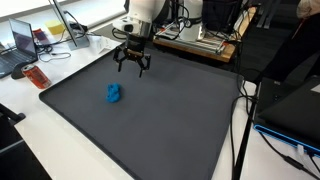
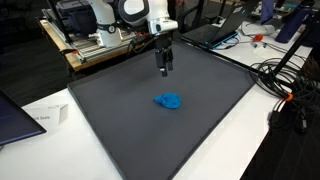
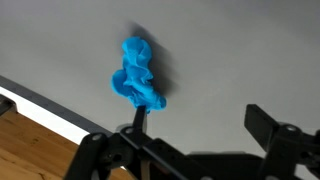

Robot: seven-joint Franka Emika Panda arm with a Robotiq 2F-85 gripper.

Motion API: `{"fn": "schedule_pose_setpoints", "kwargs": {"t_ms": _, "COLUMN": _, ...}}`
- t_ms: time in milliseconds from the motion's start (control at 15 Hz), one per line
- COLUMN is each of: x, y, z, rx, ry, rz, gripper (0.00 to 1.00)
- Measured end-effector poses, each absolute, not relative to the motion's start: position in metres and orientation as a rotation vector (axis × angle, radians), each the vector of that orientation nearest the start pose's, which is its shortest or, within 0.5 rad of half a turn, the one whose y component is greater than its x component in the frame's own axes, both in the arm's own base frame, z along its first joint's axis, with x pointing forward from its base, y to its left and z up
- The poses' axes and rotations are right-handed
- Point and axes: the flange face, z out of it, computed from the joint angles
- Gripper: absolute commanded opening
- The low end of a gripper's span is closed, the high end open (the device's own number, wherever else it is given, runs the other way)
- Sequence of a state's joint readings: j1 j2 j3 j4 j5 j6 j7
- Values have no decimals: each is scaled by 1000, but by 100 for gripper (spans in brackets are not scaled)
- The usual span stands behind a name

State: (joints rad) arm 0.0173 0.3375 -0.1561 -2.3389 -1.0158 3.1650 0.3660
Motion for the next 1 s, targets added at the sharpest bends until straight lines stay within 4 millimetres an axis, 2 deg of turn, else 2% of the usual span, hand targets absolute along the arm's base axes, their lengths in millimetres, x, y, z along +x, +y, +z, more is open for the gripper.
{"fn": "schedule_pose_setpoints", "kwargs": {"t_ms": 333, "x": 500, "y": -19, "z": 216, "rx": -3055, "ry": -897, "rz": -766, "gripper": 100}}
{"fn": "schedule_pose_setpoints", "kwargs": {"t_ms": 533, "x": 487, "y": -25, "z": 211, "rx": -2998, "ry": -898, "rz": -782, "gripper": 100}}
{"fn": "schedule_pose_setpoints", "kwargs": {"t_ms": 1000, "x": 480, "y": -43, "z": 210, "rx": -2917, "ry": -829, "rz": -835, "gripper": 100}}
